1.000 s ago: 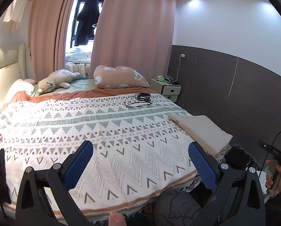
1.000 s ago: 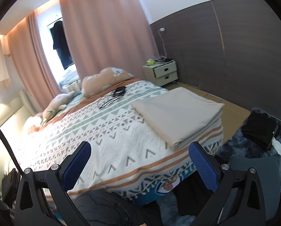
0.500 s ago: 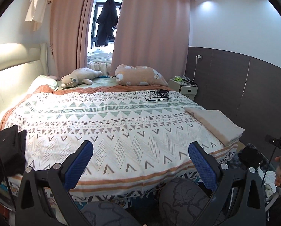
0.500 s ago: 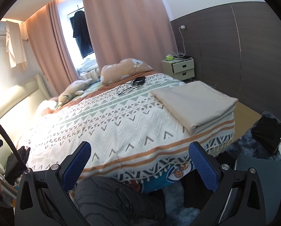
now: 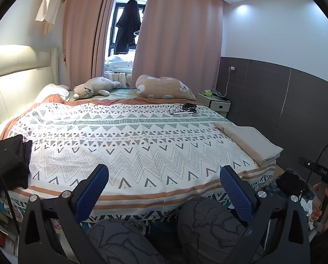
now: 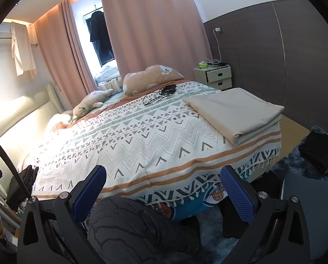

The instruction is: Fold large clothes

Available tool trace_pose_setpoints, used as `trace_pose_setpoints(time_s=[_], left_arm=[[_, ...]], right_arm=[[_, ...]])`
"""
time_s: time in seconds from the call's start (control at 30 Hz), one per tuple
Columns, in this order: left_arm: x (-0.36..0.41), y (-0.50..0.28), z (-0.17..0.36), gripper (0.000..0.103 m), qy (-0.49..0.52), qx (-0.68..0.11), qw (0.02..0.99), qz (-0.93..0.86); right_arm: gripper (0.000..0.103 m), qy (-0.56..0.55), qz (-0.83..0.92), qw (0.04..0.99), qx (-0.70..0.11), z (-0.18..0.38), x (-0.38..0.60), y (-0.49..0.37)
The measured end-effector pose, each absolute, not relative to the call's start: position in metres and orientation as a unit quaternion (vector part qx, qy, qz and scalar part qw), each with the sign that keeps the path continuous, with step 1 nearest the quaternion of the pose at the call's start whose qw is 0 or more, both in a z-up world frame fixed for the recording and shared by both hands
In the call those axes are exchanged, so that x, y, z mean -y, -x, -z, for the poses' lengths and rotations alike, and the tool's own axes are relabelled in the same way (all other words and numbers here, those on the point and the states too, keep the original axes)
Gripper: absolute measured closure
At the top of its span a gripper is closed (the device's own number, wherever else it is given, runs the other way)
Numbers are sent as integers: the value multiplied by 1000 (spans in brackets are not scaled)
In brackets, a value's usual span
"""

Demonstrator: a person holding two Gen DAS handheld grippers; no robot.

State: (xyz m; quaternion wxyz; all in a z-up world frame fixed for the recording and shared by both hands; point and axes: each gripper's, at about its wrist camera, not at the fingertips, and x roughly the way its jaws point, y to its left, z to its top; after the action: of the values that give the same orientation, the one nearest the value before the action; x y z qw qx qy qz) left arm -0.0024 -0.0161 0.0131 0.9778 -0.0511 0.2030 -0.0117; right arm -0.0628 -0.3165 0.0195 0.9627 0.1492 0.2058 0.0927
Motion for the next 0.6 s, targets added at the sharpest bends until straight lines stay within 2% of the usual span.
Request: trace_pose_setpoints(time_s=[0.6], left_arm=[[18, 9, -12, 0, 57, -202, 978, 4]], right_arm=[[0, -148, -83, 963, -212, -15, 305, 69]])
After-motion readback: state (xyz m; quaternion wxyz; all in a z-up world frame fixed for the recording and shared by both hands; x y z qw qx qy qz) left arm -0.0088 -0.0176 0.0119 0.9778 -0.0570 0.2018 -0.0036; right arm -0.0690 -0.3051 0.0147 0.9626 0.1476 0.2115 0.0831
